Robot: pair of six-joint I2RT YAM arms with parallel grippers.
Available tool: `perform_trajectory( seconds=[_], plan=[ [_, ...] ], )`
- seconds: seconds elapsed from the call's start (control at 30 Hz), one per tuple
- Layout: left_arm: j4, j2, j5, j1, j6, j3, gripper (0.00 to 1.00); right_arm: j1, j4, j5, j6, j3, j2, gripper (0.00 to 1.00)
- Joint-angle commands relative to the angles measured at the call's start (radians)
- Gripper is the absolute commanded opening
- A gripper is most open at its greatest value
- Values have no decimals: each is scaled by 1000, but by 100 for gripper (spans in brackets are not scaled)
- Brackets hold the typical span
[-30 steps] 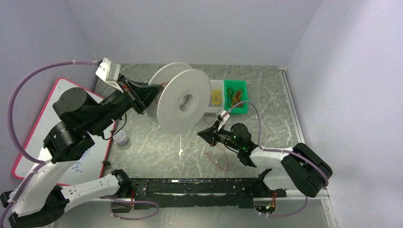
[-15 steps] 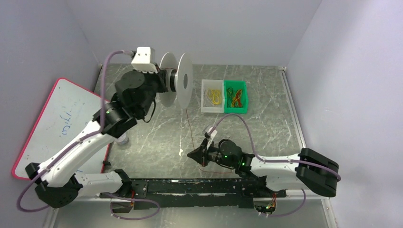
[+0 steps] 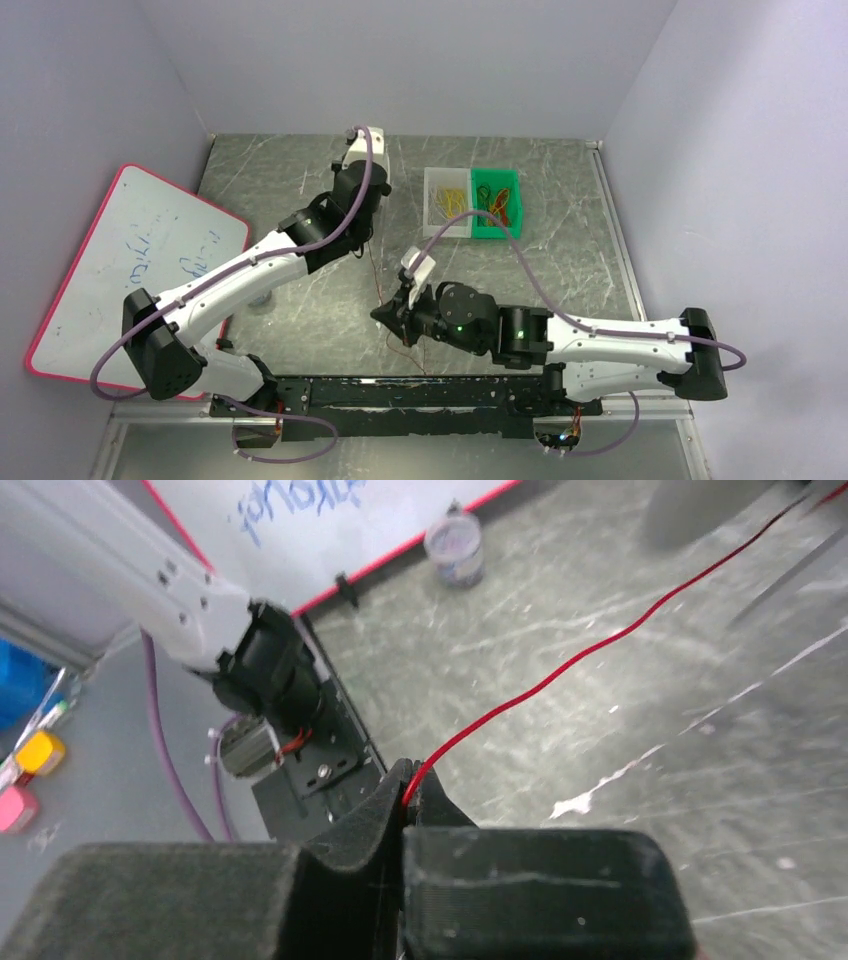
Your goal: Wrap the cables
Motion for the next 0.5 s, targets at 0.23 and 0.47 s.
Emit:
perform_trajectory(
  seconds=[0.23, 0.47],
  plan=[
    [-79, -88, 173, 1, -14, -154, 7, -4, -543, 358, -332, 494, 77, 0],
    [-150, -207, 378, -16, 18, -246, 7, -231, -490, 210, -492, 549, 89, 0]
  ],
)
